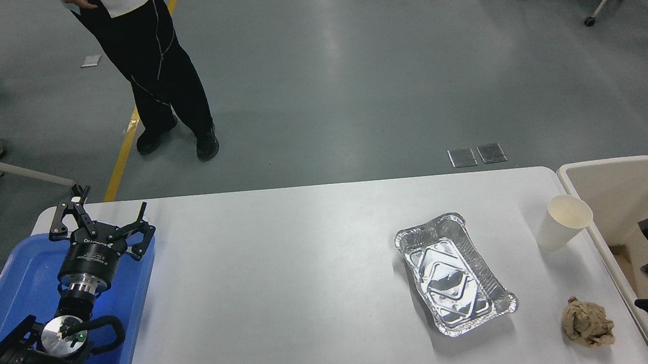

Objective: Pick up paper cup place in dustbin

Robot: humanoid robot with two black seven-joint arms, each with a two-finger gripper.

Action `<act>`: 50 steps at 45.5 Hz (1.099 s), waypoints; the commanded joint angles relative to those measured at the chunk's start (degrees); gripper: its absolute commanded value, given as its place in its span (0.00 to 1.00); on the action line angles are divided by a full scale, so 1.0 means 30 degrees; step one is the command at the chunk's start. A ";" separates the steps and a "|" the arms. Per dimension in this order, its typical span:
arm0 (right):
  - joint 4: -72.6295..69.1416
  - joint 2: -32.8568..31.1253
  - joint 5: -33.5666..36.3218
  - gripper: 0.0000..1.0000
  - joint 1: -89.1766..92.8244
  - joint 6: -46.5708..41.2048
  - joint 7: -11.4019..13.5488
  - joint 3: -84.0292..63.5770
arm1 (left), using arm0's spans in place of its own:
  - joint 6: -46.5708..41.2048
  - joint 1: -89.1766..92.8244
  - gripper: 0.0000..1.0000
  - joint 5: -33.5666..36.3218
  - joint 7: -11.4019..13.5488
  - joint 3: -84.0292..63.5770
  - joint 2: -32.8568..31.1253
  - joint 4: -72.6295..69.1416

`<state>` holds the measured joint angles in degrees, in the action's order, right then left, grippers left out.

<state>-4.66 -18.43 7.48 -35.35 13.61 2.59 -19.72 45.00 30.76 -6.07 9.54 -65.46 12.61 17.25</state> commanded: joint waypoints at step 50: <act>-0.0350 -0.1093 -0.0383 1.00 -0.0900 -0.0611 -0.0014 -0.1832 | 0.0000 0.0029 0.99 0.0001 -0.0015 -0.0066 -0.0012 -0.0007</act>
<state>-5.40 -19.63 6.66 -36.70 12.71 2.55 -21.00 45.00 30.86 -6.07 9.49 -65.65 12.56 17.24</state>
